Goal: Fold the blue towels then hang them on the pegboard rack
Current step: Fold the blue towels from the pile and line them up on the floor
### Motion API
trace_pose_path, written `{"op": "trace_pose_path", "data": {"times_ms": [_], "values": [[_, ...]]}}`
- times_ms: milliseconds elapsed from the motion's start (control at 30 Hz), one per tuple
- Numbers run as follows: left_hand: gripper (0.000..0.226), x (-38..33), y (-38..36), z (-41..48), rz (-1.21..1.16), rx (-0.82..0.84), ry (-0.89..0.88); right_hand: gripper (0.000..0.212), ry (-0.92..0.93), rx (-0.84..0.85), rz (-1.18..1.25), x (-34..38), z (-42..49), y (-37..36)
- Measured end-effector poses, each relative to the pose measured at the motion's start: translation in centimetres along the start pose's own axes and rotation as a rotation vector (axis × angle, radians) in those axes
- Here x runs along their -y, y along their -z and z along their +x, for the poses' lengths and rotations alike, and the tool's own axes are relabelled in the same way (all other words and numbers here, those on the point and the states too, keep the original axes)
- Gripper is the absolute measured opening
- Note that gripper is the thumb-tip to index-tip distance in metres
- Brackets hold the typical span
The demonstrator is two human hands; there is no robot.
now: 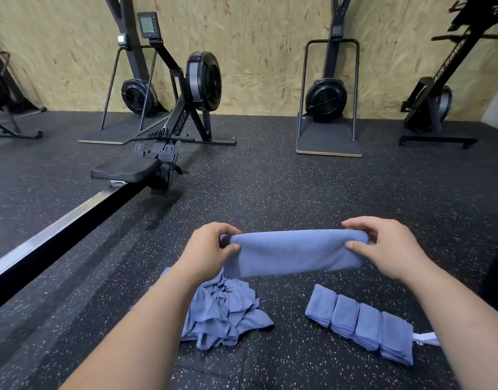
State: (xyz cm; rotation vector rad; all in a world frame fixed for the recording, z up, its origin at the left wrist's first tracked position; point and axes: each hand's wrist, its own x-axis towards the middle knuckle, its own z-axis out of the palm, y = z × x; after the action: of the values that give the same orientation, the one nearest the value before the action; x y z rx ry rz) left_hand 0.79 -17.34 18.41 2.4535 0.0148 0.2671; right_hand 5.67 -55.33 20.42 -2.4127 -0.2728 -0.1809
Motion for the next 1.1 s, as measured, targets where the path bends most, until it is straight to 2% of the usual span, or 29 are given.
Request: {"op": "trace_pose_path", "data": {"times_ms": [133, 200, 267, 333, 433, 600, 800, 933, 1033, 1100], "values": [[0.007, 0.1, -0.3, 0.2, -0.017, -0.075, 0.023, 0.02, -0.009, 0.01, -0.079, 0.1, -0.3, 0.4], [0.003, -0.1, -0.3, 0.3, -0.177, -0.112, 0.114, 0.013, -0.046, 0.022, 0.11, -0.4, -0.2, 0.2], [0.015, -0.6, -0.2, 0.3, -0.379, -0.115, 0.213, 0.008, -0.093, 0.032, 0.381, -0.5, -0.1, 0.1], [0.024, -1.1, -0.2, 0.3, -0.517, -0.122, 0.285, 0.013, -0.155, 0.061, 0.571, -0.4, -0.1, -0.1], [0.027, -1.0, -0.8, 0.5, -0.597, -0.197, 0.326, 0.021, -0.208, 0.065, 0.689, -0.4, 0.0, -1.2], [0.028, -0.8, -1.7, 1.0, -0.489, -0.354, 0.362, 0.023, -0.246, -0.068, 0.603, -0.1, 0.2, -2.7], [0.034, 0.0, -2.4, 1.5, -0.326, -0.355, 0.395, 0.019, -0.299, -0.124, 0.54, -0.1, 0.1, -3.0], [0.044, 0.4, -3.5, 1.6, -0.391, -0.294, 0.452, 0.022, -0.349, -0.11, 0.526, -0.9, 0.0, -3.3], [0.062, 0.0, -4.2, 1.5, -0.575, -0.167, 0.511, 0.026, -0.386, -0.114, 0.496, -0.9, -0.1, -3.2], [0.075, -1.3, -4.5, 1.4, -0.642, -0.098, 0.484, 0.028, -0.375, -0.155, 0.422, -0.6, 0.1, -3.1]]}}
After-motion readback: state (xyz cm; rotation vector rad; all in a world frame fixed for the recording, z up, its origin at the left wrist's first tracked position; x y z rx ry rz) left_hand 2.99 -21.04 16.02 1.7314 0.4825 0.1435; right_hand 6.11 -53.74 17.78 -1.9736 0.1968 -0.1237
